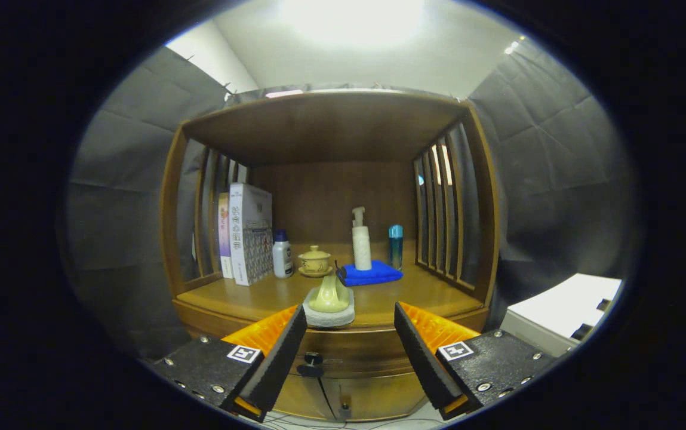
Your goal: Pull open the drawer, take out the items inside it, and place them on the countertop above the cabinet.
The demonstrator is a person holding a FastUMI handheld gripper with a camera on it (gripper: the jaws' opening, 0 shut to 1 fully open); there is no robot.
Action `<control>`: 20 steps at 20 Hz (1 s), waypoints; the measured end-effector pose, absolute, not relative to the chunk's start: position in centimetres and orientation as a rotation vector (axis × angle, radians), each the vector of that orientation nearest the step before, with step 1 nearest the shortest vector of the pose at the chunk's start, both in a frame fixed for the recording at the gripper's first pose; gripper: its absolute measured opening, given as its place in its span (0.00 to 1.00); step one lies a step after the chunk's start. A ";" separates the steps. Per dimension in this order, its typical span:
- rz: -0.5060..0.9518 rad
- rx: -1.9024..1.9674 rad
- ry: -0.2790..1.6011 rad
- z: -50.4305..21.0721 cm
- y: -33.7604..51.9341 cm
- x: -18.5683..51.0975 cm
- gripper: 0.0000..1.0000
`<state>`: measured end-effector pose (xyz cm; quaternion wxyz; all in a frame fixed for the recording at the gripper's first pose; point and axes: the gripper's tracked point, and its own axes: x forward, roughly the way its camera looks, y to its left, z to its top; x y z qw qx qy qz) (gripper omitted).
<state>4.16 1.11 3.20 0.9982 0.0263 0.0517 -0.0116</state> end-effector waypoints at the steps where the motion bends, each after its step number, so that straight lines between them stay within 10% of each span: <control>1: -0.014 0.037 0.113 3.4 1.5 3.5 0.93; 20: -0.023 0.010 0.054 3.1 2.8 -3.1 0.94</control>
